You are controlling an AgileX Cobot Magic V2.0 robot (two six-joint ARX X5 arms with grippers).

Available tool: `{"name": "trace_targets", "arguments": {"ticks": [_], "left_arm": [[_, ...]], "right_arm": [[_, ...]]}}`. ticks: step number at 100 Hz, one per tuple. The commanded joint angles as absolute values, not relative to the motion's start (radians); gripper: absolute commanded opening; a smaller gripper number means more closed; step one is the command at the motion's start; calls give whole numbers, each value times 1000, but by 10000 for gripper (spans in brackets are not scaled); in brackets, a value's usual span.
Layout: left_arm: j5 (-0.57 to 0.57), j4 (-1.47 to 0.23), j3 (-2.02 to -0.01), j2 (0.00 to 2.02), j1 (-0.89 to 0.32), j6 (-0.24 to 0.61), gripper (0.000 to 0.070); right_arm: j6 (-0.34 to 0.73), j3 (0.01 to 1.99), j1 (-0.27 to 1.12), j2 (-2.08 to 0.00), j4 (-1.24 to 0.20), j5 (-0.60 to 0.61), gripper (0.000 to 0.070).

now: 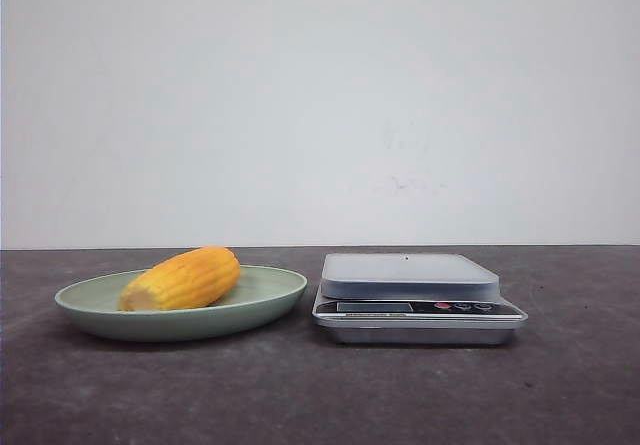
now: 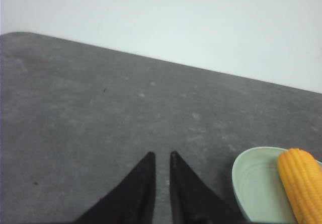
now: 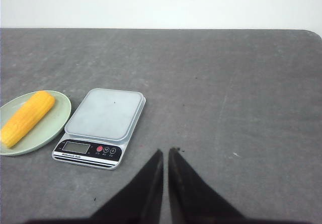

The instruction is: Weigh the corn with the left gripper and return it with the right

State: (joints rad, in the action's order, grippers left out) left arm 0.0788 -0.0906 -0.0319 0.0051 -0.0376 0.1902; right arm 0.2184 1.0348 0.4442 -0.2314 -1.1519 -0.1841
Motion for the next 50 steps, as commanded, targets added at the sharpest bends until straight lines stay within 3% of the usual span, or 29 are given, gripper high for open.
{"name": "trace_targets", "arguments": {"ticks": [1, 17, 50], "left_arm": [[77, -101, -14, 3, -38, 160, 12], [77, -191, -14, 3, -38, 143, 12], [75, -186, -14, 3, -37, 143, 12]], "right_arm": [[236, 1047, 448, -231, -1145, -184, 12], [236, 1047, 448, -231, -1145, -184, 12], [236, 1047, 448, -231, -1145, -184, 12]]}}
